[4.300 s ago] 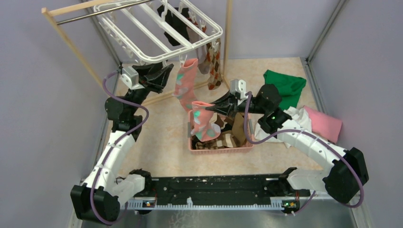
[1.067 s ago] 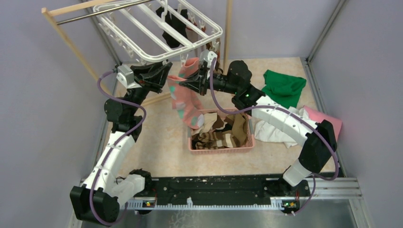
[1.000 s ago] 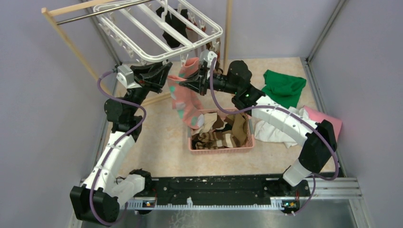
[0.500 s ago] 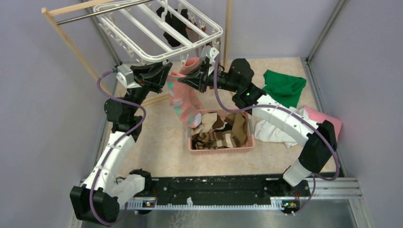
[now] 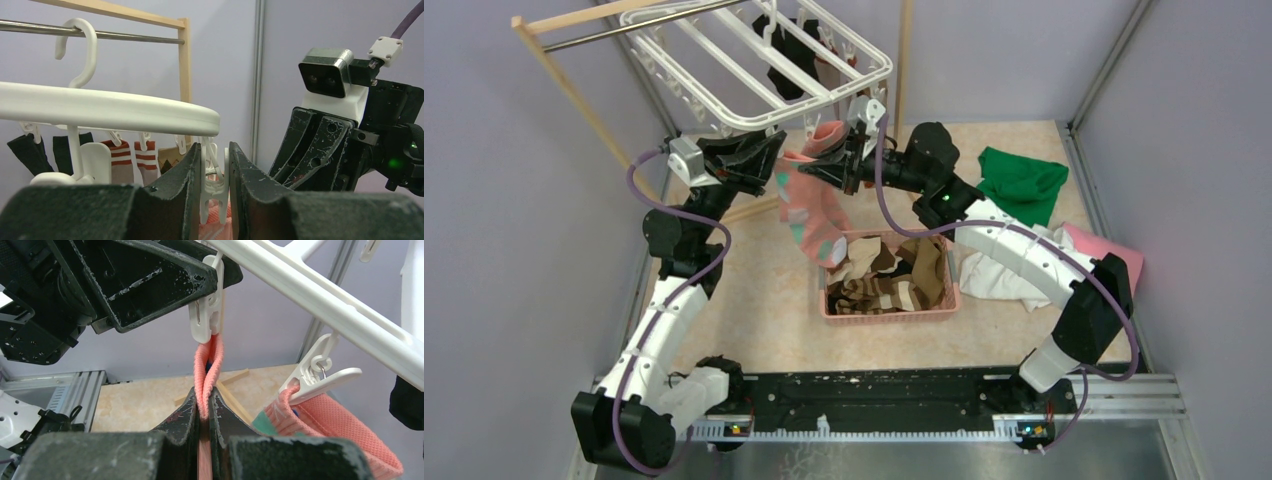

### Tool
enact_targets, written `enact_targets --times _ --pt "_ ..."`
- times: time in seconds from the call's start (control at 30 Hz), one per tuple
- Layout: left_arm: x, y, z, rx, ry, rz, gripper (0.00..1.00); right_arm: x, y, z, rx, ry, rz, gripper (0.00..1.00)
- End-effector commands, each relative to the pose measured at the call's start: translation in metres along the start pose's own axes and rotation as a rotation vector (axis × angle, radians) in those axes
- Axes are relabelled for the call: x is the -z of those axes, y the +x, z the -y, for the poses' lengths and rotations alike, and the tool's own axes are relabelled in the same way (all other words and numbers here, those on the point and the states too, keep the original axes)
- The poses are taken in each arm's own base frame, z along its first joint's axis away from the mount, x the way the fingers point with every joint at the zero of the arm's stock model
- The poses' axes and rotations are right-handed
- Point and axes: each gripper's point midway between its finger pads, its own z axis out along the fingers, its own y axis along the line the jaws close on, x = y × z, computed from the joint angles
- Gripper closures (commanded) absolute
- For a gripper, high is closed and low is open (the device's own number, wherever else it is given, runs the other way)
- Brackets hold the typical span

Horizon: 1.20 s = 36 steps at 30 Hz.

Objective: Clip the socks to the hanger
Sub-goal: Clamp the sock onto the hanger.

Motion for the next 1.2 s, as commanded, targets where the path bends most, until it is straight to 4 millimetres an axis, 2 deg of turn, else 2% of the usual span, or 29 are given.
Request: enact_targets --times 0.0,0.47,0.8,1.17 --pt "-0.004 -0.028 0.011 -0.036 0.037 0.078 0.89 0.006 -0.039 -0.016 0.064 -0.035 0.075 1.00" --pt "0.000 -0.018 0.009 -0.033 0.027 0.051 0.89 0.010 -0.047 -0.025 0.082 -0.076 0.098 1.00" --pt "0.002 -0.013 0.009 -0.039 0.025 0.034 0.89 0.010 -0.061 -0.025 0.101 -0.067 0.130 1.00" --pt "0.002 -0.012 0.010 -0.035 0.031 0.025 0.89 0.009 -0.063 -0.017 0.178 -0.038 0.113 1.00"
